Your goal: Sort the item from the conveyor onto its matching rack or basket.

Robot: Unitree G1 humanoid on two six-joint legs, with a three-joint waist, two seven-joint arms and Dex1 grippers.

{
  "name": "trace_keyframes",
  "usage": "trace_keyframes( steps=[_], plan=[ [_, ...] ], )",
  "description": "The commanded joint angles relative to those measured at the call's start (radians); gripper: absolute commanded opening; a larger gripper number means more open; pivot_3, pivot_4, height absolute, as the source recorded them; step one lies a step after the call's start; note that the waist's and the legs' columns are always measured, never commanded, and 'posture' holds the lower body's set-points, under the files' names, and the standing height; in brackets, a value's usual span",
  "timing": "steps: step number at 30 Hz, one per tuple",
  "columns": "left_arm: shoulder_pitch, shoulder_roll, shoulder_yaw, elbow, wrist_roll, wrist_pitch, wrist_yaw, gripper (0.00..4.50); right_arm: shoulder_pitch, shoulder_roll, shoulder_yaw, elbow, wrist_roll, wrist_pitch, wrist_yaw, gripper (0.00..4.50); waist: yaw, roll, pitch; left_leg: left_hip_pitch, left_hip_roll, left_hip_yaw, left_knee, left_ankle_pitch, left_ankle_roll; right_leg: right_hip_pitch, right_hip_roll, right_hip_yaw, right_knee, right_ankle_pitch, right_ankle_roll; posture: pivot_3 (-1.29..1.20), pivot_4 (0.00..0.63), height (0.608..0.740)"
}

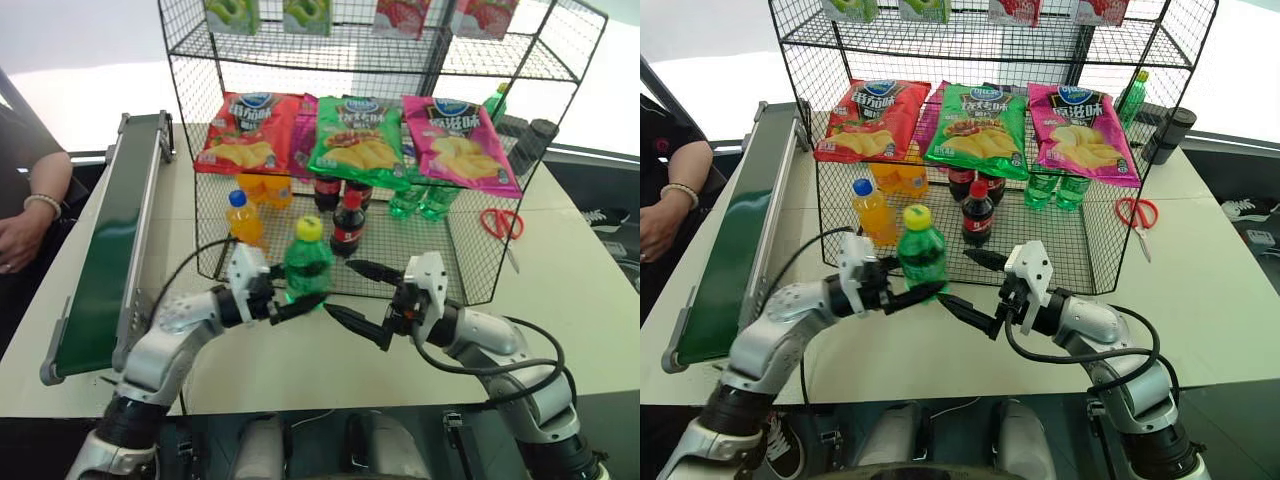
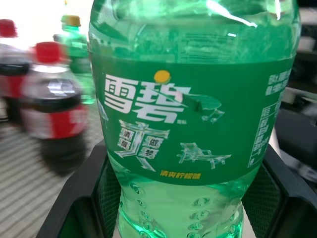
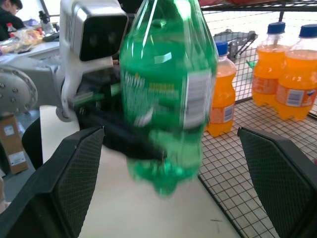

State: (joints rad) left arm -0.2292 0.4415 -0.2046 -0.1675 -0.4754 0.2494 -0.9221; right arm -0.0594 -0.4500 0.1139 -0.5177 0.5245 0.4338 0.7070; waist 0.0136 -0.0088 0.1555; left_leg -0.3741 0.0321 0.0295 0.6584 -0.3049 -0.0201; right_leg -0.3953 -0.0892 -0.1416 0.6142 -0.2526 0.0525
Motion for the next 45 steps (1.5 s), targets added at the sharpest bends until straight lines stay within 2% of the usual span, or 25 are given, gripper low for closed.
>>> trace_keyframes(
  steps=[1, 9, 14, 17, 20, 21, 28, 34, 40, 45],
  plan=[
    [-0.073, -0.029, -0.052, 0.034, 0.039, -0.072, -0.090, 2.73, -0.005, 0.011, -0.012, -0.047, 0.005, -0.007, -0.026, 4.50, 0.000, 0.000, 0.000, 0.000, 0.000, 0.000, 0.000, 0.000, 0.000, 0.000, 0.000, 0.000, 0.000, 0.000, 0.000, 0.00, 0.150, 0.740],
    [-0.158, -0.105, -0.074, 0.150, 0.091, -0.151, -0.152, 2.73, 0.018, 0.014, -0.001, -0.077, 0.012, 0.007, -0.056, 4.50, -0.001, 0.001, 0.000, 0.000, 0.001, 0.000, 0.000, 0.000, 0.000, 0.000, 0.001, 0.001, 0.000, 0.000, 0.000, 0.00, 0.150, 0.740],
    [-0.160, -0.118, -0.070, 0.160, 0.107, -0.168, -0.157, 2.73, 0.016, 0.016, -0.007, -0.081, 0.027, 0.017, -0.062, 3.00, 0.001, 0.001, 0.000, 0.000, 0.001, 0.000, 0.000, 0.000, 0.000, 0.000, 0.001, 0.001, 0.000, 0.000, 0.000, 0.00, 0.150, 0.740],
    [-0.156, -0.122, -0.060, 0.153, 0.098, -0.155, -0.152, 2.73, 0.009, 0.017, -0.005, -0.080, 0.023, 0.017, -0.064, 3.00, 0.001, 0.001, 0.000, 0.000, 0.001, 0.000, 0.000, 0.000, 0.000, 0.000, 0.001, 0.001, 0.000, 0.000, 0.000, 0.00, 0.150, 0.740],
    [-0.152, -0.117, -0.052, 0.158, 0.109, -0.148, -0.136, 4.23, -0.004, 0.025, -0.006, -0.070, 0.010, 0.008, -0.074, 3.00, 0.001, 0.001, 0.000, 0.000, 0.001, 0.000, 0.000, 0.000, 0.000, 0.000, 0.001, 0.001, 0.000, 0.000, 0.000, 0.00, 0.150, 0.740],
    [-0.148, -0.110, -0.048, 0.166, 0.123, -0.151, -0.127, 4.44, -0.010, 0.032, -0.013, -0.059, -0.001, -0.003, -0.085, 3.00, 0.001, 0.001, 0.000, 0.000, 0.001, 0.000, 0.000, 0.000, 0.000, 0.000, 0.001, 0.001, 0.000, 0.000, 0.000, 0.00, 0.150, 0.740],
    [-0.072, -0.060, 0.015, 0.188, 0.152, -0.147, -0.063, 4.44, -0.014, 0.045, -0.097, 0.030, -0.105, -0.098, -0.165, 3.00, 0.000, 0.001, 0.000, 0.001, 0.001, 0.000, 0.000, 0.000, 0.000, 0.000, 0.001, 0.001, 0.001, 0.000, 0.000, 0.00, 0.150, 0.740],
    [-0.018, -0.108, 0.048, 0.114, 0.150, -0.197, 0.026, 4.44, -0.012, 0.102, -0.166, 0.220, -0.248, -0.236, -0.311, 3.00, 0.002, 0.001, 0.000, 0.000, 0.001, 0.000, 0.001, 0.000, 0.000, 0.001, -0.001, 0.001, 0.001, 0.000, 0.000, 0.00, 0.150, 0.740],
    [-0.002, -0.140, 0.026, 0.022, 0.127, -0.152, 0.042, 4.44, -0.111, 0.200, -0.220, 0.462, -0.327, -0.363, -0.462, 3.00, -0.004, 0.003, 0.001, 0.001, 0.001, 0.001, 0.001, 0.000, 0.000, 0.000, 0.000, 0.003, 0.003, 0.000, 0.000, 0.00, 0.150, 0.740],
    [0.002, -0.146, 0.008, -0.014, 0.129, -0.130, 0.049, 4.44, -0.210, 0.235, -0.277, 0.665, -0.329, -0.445, -0.524, 3.00, -0.002, 0.004, 0.001, 0.002, 0.001, 0.001, 0.001, 0.000, 0.000, 0.000, 0.001, 0.003, 0.004, 0.001, 0.000, 0.00, 0.150, 0.740]
  ],
)
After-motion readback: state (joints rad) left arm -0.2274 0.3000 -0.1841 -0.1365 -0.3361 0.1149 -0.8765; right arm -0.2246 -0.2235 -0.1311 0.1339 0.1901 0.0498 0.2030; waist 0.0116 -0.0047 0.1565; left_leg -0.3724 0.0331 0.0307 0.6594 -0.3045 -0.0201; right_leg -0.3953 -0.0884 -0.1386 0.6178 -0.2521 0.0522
